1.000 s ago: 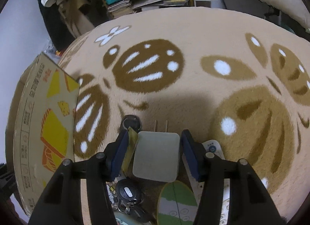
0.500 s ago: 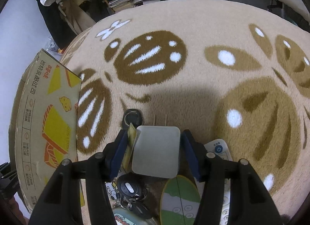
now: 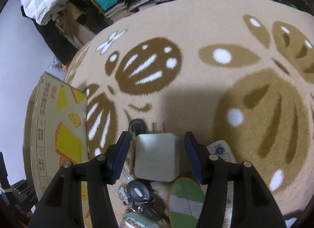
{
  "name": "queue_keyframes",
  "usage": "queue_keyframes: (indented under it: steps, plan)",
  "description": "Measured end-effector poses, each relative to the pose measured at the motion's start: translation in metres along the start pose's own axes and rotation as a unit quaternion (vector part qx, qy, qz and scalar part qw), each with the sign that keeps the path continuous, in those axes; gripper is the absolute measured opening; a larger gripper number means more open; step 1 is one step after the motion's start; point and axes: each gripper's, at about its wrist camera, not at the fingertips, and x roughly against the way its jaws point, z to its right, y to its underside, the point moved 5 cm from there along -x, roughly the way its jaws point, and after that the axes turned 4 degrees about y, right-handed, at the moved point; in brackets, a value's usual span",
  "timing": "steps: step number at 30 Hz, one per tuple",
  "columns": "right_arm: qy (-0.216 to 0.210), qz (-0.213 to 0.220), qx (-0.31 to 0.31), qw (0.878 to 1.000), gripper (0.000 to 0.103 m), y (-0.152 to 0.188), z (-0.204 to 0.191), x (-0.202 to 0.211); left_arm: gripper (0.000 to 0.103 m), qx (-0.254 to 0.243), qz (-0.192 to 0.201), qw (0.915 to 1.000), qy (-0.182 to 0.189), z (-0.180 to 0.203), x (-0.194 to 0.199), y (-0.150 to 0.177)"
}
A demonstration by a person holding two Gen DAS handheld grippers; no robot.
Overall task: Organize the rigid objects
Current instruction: 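Grasp the white square plug adapter with the right tool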
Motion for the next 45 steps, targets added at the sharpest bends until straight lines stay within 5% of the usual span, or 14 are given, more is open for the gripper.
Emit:
queue_keyframes:
  steps: [6, 33, 40, 45]
  plan:
    - [-0.001, 0.002, -0.001, 1.0, 0.054, 0.0, 0.002, 0.001, 0.023, -0.002, 0.0, 1.0, -0.001, 0.002, 0.0, 0.001]
    - [0.012, -0.013, 0.016, 1.0, 0.054, 0.003, -0.002, -0.006, 0.023, -0.002, 0.0, 1.0, 0.0, 0.0, 0.0, 0.001]
    - [0.056, -0.022, 0.069, 0.996, 0.052, 0.01, -0.014, -0.012, 0.023, -0.001, 0.0, 1.0, 0.0, 0.0, 0.0, 0.001]
    - [0.089, 0.029, 0.093, 0.991, 0.051, 0.004, -0.023, 0.005, 0.023, -0.002, 0.0, 1.0, 0.0, 0.0, 0.0, 0.001]
